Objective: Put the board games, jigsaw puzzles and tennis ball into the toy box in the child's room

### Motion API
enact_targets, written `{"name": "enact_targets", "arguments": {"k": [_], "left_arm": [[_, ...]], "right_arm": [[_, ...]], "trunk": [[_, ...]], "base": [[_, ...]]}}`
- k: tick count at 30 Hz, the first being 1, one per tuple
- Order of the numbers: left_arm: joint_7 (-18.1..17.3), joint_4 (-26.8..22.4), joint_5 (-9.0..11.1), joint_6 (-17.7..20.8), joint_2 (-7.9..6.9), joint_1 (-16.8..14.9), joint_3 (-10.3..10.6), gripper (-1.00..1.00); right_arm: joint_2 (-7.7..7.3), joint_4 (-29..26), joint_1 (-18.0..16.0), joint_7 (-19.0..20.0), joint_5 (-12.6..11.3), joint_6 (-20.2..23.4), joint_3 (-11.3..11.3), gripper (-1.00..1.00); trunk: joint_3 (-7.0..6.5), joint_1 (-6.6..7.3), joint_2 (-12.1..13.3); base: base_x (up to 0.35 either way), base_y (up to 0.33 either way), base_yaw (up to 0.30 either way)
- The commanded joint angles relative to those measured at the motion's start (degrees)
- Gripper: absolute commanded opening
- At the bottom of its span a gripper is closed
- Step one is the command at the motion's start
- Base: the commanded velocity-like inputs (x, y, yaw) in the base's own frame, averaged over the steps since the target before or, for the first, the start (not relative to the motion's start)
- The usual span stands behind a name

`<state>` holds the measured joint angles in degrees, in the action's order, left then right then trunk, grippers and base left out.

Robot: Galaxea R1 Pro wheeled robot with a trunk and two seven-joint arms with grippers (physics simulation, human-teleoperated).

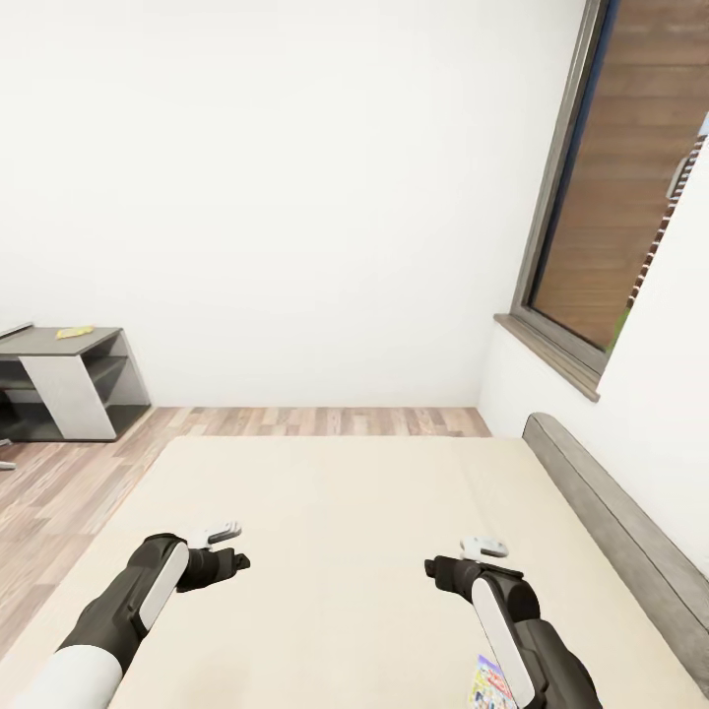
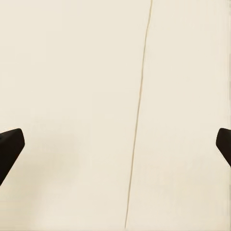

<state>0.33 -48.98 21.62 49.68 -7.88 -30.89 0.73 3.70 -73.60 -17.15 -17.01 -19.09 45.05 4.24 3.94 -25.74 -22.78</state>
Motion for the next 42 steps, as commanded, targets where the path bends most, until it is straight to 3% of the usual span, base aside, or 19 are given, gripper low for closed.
{"name": "enact_targets", "arguments": {"k": [1, 42], "left_arm": [[0.03, -0.07, 0.09, 0.24, -0.03, -0.05, 0.07, 1.0], [0.07, -0.07, 0.09, 0.24, -0.03, -0.05, 0.07, 1.0]], "right_arm": [[-0.01, -0.05, -0.04, -0.56, -0.6, 0.13, 0.06, 1.0], [-0.01, -0.05, -0.06, -0.56, -0.6, 0.13, 0.06, 1.0]], "trunk": [[0.13, -0.04, -0.13], [0.13, -0.04, -0.13]], "base": [[0.0, -0.22, 0.0], [0.0, -0.22, 0.0]]}}
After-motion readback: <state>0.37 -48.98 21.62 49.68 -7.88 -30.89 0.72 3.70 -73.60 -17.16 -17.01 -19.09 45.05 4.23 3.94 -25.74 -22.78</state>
